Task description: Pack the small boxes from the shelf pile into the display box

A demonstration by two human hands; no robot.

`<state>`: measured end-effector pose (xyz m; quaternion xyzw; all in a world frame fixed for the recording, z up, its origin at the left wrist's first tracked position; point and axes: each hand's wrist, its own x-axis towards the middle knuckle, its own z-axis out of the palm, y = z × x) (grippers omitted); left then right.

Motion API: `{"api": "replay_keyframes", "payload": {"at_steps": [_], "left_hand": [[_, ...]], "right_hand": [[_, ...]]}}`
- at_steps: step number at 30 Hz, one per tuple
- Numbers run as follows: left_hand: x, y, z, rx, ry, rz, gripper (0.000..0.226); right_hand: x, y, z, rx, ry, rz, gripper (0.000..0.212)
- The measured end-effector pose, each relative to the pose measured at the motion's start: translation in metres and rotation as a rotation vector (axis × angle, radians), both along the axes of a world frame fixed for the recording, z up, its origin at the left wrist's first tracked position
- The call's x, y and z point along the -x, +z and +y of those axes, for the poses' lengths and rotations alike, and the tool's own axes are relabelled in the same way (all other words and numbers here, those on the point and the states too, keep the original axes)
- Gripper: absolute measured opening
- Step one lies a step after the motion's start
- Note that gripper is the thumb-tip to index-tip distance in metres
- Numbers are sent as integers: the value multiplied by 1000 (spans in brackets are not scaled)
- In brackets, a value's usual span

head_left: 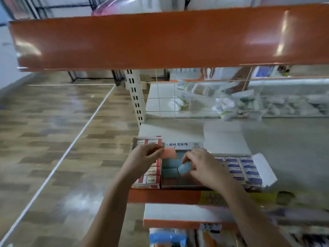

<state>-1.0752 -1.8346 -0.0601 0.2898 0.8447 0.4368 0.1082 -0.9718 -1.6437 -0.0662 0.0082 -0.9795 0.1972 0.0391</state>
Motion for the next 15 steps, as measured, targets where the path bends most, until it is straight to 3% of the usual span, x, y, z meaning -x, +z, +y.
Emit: {"api": "replay_keyframes", "payload": {"at_steps": [7,15], "left_hand": [[12,3,0,-38,-130,-101,13],[11,3,-6,1,-185,-83,18]], "right_hand": [[-1,-7,-11,-130,-126,-17,26],[0,-8,-16,-189,-106,-33,24]]}}
